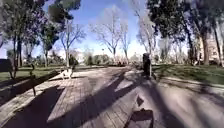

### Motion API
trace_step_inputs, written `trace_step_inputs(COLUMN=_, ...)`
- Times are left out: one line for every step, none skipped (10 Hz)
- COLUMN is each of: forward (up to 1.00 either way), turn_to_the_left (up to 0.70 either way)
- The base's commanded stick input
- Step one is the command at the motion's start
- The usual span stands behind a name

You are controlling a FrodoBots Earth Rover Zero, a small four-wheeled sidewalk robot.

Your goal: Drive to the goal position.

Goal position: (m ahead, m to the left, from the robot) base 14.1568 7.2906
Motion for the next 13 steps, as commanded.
trace_step_inputs(forward=0.70, turn_to_the_left=0.00)
trace_step_inputs(forward=0.70, turn_to_the_left=0.00)
trace_step_inputs(forward=0.70, turn_to_the_left=0.00)
trace_step_inputs(forward=0.70, turn_to_the_left=0.00)
trace_step_inputs(forward=0.70, turn_to_the_left=0.00)
trace_step_inputs(forward=0.70, turn_to_the_left=0.00)
trace_step_inputs(forward=0.70, turn_to_the_left=0.00)
trace_step_inputs(forward=0.70, turn_to_the_left=0.13)
trace_step_inputs(forward=0.70, turn_to_the_left=0.32)
trace_step_inputs(forward=0.70, turn_to_the_left=0.35)
trace_step_inputs(forward=0.70, turn_to_the_left=0.00)
trace_step_inputs(forward=0.70, turn_to_the_left=0.00)
trace_step_inputs(forward=0.70, turn_to_the_left=0.00)
